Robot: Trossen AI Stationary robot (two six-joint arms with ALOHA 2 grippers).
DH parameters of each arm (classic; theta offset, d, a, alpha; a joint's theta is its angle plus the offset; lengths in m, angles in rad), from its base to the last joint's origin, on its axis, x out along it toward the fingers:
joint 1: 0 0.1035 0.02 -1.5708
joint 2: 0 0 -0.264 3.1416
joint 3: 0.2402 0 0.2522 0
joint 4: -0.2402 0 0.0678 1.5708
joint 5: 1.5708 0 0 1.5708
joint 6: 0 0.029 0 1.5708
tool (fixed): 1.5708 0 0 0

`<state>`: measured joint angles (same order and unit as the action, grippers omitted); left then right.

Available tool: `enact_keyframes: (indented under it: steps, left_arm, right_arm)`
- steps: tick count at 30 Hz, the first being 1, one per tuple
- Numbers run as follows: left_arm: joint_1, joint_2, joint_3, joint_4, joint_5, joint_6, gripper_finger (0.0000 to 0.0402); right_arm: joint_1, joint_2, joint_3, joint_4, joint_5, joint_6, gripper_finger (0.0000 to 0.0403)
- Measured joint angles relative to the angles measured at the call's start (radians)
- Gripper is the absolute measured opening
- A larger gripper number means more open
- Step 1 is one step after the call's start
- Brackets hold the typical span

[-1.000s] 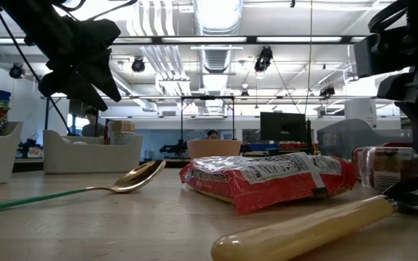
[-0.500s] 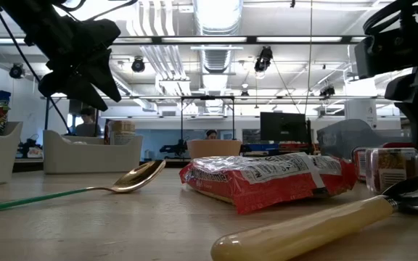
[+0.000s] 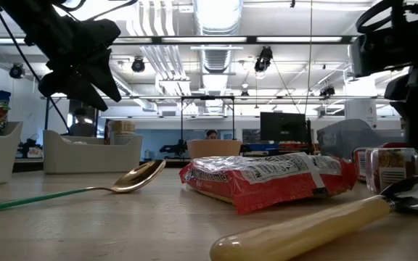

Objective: Pick & Place Food Item
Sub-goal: Put the brown seasoning bottle into the top gray bin

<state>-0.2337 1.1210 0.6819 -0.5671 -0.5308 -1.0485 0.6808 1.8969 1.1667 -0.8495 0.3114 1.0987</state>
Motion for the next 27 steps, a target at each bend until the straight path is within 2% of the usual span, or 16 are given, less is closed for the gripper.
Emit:
enact_keyframes:
  steps: [8,15,21,27]
  left_arm:
    - [0.001,0.000,0.000,0.000,0.000,0.000,0.0213]
    - [0.001,0.000,0.000,0.000,0.000,0.001,0.0213]
    - [0.001,0.000,0.000,0.000,0.000,0.000,0.0213]
    - [0.001,0.000,0.000,0.025,0.000,0.004,0.0213]
  right_arm:
    - [-0.022,0.001,0.000,0.004,0.033,0.066,0.0265]
    - [-0.023,0.001,0.000,0.002,0.008,0.070,0.0183]
    - [-0.023,-0.002,0.002,0.001,-0.008,0.053,0.0180]
    - [-0.023,-0.002,0.040,-0.009,-0.072,-0.005,0.0180]
